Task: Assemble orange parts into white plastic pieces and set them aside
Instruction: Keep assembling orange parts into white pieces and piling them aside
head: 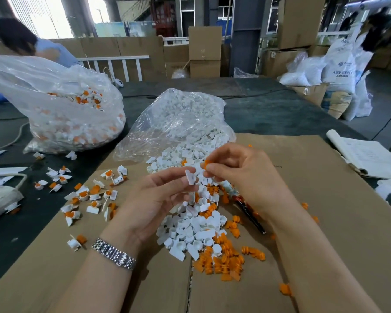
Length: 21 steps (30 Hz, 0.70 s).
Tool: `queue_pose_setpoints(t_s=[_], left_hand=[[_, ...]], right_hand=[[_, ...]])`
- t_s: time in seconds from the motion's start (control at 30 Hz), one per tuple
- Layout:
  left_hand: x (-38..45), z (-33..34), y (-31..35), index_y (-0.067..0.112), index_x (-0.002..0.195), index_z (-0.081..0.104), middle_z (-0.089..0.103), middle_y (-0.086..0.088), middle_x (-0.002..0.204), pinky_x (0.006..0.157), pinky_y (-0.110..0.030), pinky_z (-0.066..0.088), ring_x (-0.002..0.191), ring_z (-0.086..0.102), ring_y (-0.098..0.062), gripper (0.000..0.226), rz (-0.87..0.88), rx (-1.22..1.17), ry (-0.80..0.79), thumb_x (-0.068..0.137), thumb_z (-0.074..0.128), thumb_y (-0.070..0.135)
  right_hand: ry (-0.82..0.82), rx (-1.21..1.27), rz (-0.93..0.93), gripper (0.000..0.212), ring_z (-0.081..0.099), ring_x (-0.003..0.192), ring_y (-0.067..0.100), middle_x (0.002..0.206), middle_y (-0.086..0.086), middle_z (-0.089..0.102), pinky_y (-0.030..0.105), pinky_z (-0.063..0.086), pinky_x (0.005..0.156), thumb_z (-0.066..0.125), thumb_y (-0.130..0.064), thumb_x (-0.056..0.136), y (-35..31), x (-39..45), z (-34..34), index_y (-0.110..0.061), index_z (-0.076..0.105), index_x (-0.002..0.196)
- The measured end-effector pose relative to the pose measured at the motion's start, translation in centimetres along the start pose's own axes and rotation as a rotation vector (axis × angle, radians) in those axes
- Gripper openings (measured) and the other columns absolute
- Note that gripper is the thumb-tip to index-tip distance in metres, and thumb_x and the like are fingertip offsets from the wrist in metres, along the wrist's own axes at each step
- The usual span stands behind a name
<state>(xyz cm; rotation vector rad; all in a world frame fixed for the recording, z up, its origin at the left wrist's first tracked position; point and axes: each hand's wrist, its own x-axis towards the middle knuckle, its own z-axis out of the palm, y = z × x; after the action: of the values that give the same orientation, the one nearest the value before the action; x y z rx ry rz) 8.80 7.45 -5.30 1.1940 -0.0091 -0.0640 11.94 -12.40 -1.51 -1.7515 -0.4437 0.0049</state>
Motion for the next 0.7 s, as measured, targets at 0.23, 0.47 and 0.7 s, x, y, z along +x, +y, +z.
queue_pose_setpoints(t_s=[0.23, 0.47, 0.7], left_hand=[[-0.1, 0.3, 0.0, 0.006, 0.105, 0.08, 0.076, -0.019, 0.11, 0.073, -0.023, 0.059, 0.1, 0.075, -0.028, 0.027, 0.021, -0.043, -0.007, 0.079, 0.072, 0.003], [-0.1, 0.3, 0.2, 0.005, 0.103, 0.081, 0.076, -0.019, 0.11, 0.074, -0.023, 0.061, 0.097, 0.076, -0.026, 0.026, 0.047, -0.079, 0.028, 0.079, 0.071, 0.001], [-0.6, 0.7, -0.1, 0.018, 0.104, 0.082, 0.079, -0.011, 0.102, 0.078, -0.019, 0.058, 0.082, 0.074, -0.017, 0.025, 0.156, 0.241, 0.062, 0.081, 0.074, 0.011]], right_hand=[[0.004, 0.011, -0.007, 0.001, 0.063, 0.068, -0.003, 0.076, -0.01, 0.072, 0.008, 0.048, 0.065, 0.075, -0.019, 0.089, -0.1, -0.2, 0.8, -0.019, 0.076, 0.09], [0.017, -0.212, -0.03, 0.002, 0.062, 0.063, -0.002, 0.074, -0.009, 0.069, 0.01, 0.046, 0.057, 0.073, -0.023, 0.091, 0.1, -0.3, 1.5, -0.021, 0.073, 0.09], [0.025, -0.419, -0.06, 0.006, 0.058, 0.059, -0.001, 0.069, -0.01, 0.065, 0.014, 0.046, 0.057, 0.072, -0.022, 0.087, 0.1, -0.3, 1.9, -0.022, 0.07, 0.082]])
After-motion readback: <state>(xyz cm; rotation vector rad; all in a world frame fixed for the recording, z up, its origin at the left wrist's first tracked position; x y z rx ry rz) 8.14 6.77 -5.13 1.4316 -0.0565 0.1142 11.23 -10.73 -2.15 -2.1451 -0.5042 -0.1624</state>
